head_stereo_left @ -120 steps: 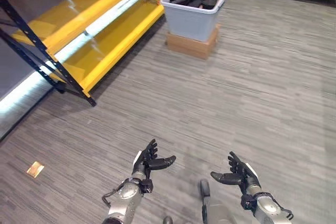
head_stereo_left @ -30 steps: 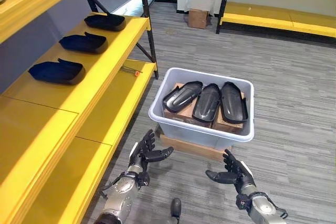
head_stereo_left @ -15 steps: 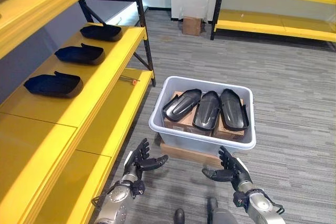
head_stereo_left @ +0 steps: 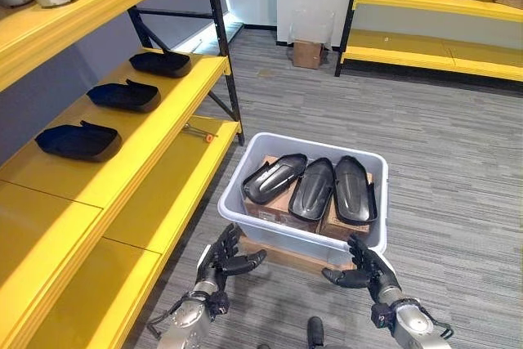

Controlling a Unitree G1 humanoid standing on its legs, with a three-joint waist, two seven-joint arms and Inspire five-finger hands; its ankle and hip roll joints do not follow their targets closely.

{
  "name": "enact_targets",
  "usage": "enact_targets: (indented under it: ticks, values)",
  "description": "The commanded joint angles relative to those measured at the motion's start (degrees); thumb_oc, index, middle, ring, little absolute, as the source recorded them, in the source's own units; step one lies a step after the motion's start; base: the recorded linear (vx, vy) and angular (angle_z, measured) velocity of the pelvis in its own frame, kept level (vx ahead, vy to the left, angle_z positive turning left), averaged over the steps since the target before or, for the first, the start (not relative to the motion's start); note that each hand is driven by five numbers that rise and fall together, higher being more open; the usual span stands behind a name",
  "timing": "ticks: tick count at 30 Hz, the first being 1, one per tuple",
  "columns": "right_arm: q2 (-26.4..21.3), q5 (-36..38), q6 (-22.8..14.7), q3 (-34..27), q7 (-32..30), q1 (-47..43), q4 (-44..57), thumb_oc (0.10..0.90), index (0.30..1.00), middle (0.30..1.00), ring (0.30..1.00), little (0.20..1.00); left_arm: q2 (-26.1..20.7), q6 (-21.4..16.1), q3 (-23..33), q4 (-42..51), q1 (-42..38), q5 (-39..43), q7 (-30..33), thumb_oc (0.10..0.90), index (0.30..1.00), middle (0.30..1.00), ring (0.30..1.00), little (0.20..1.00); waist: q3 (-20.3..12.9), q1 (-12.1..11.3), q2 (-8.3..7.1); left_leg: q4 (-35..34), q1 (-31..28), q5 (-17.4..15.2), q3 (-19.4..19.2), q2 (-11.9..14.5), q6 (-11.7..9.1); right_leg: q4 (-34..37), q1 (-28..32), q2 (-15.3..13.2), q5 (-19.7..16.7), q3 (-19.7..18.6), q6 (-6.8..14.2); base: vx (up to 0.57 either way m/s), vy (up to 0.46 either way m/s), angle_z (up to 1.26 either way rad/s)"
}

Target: Move parts from the plastic box to the shelf.

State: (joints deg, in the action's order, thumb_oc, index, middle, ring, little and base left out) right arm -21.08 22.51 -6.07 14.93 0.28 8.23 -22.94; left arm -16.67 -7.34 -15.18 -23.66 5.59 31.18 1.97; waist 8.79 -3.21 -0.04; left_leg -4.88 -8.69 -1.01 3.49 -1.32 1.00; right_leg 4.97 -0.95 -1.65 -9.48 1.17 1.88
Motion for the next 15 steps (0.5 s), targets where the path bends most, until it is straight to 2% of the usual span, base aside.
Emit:
enact_targets:
  ticks: [1,5,7,10,11,12,13,14,15]
  values:
    - [-1.4,-0.2,-4.7,-0.7,0.8,-2.3,4.5,0.9,1.0,1.0,1.0,1.0,-0.7,-3.7,0.9,3.1,-4.1,-0.2,-0.3,0.9,1.0,1.0,1.0,1.0,-3.9,-0.5,-0.04,-0.1,1.0,-1.9,-2.1,0.8,-1.9,-3.2,2.9,-2.3,6.1,0.5,3.7,0.03,-0.074,0.02]
    - [-1.9,0.2,-5.1,-1.2,0.5,-2.9,4.8,0.9,1.0,1.0,1.0,1.0,-0.8,-3.7,0.5,3.5,-5.0,-1.0,0.0,0.9,1.0,1.0,1.0,1.0,-3.2,-0.3,-0.39,2.4,1.6,-2.5,-2.3,2.0,-2.9,-4.1,2.8,-1.5,7.3,0.4,2.8,0.01,-0.115,0.06]
    - [-2.5,0.5,-5.4,-1.1,0.4,-3.4,5.5,0.9,1.0,1.0,1.0,1.0,-0.4,-3.7,0.5,3.7,-5.2,0.8,-0.2,0.9,1.0,1.0,1.0,1.0,-2.2,-0.3,-0.92,7.6,3.4,-3.2,-2.4,2.7,-4.1,-5.4,2.7,-0.7,8.2,0.3,1.9,0.0,-0.194,0.07]
    - [-2.9,0.8,-5.8,-1.0,0.4,-3.5,5.3,0.9,1.0,1.0,1.0,1.0,-0.1,-3.7,0.7,4.1,-4.6,1.3,-0.4,0.9,1.0,1.0,1.0,1.0,-0.1,-0.7,-1.66,20.6,9.2,0.6,-1.4,2.7,-6.0,-5.6,4.0,0.1,8.8,-0.2,0.6,-0.01,-0.146,0.13]
    - [-2.9,0.8,-5.8,-1.0,0.4,-3.5,5.3,0.9,1.0,1.0,1.0,1.0,-0.1,-3.7,0.7,4.1,-4.6,1.3,-0.4,0.9,1.0,1.0,1.0,1.0,-0.1,-0.7,-1.66,20.6,9.2,0.6,-1.4,2.7,-6.0,-5.6,4.0,0.1,8.8,-0.2,0.6,-0.05,-0.11,0.19]
    - [-3.2,0.9,-5.9,-0.9,0.5,-3.6,5.6,0.9,1.0,1.0,1.0,1.0,0.0,-3.8,0.8,4.2,-4.8,1.4,-0.4,0.9,1.0,1.0,1.0,1.0,0.9,-0.7,-2.01,26.9,12.7,2.9,-0.2,2.3,-6.6,-5.8,4.0,0.0,8.8,0.2,0.2,-0.05,-0.164,0.11]
    - [-4.0,0.8,-5.9,-1.0,0.3,-3.5,5.9,0.9,1.0,1.0,1.0,1.0,-0.1,-3.6,0.7,4.6,-4.7,1.5,-0.6,0.9,1.0,1.0,1.0,1.0,2.5,-1.3,-2.94,31.2,17.5,4.4,0.9,1.1,-6.2,-6.0,4.2,-0.4,9.0,0.4,-0.3,-0.03,-0.15,0.14]
    - [-4.0,0.7,-5.9,-1.0,0.0,-3.4,5.6,0.9,1.0,1.0,1.0,1.0,-0.1,-3.5,0.8,4.6,-4.5,1.4,-0.6,0.9,1.0,1.0,1.0,1.0,2.1,-0.8,-2.85,27.6,17.8,5.0,-0.1,3.6,-6.1,-5.8,4.2,-0.5,9.1,0.6,-0.2,0.01,-0.094,0.18]
    - [-4.0,0.7,-5.9,-1.0,0.0,-3.4,5.6,0.9,1.0,1.0,1.0,1.0,-0.1,-3.5,0.8,4.6,-4.5,1.4,-0.6,0.9,1.0,1.0,1.0,1.0,2.1,-0.9,-2.88,27.3,17.6,5.0,-0.2,3.7,-6.1,-5.8,4.3,-0.5,9.2,0.5,-0.2,0.08,0.049,0.2]
